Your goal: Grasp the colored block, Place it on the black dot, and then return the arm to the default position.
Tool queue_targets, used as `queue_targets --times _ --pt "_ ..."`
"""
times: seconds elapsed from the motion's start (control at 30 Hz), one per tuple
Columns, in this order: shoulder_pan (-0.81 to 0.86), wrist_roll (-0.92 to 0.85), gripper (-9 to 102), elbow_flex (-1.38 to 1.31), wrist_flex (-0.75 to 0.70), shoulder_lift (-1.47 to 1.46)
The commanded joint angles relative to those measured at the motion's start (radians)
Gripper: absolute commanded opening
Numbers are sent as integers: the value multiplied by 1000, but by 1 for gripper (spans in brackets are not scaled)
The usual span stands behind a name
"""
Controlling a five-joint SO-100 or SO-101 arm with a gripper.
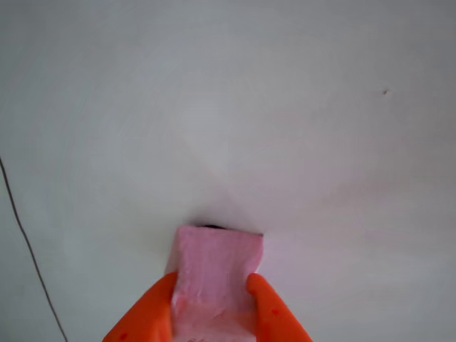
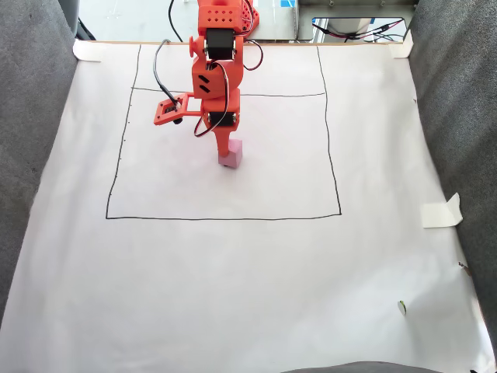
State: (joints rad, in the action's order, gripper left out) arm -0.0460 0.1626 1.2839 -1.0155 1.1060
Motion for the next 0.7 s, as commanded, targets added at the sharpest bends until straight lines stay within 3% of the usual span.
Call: queue_targets --times 0.0,0.67 --pt "-15 -12 9 -26 -17 41" --pt "15 -5 33 37 -21 137"
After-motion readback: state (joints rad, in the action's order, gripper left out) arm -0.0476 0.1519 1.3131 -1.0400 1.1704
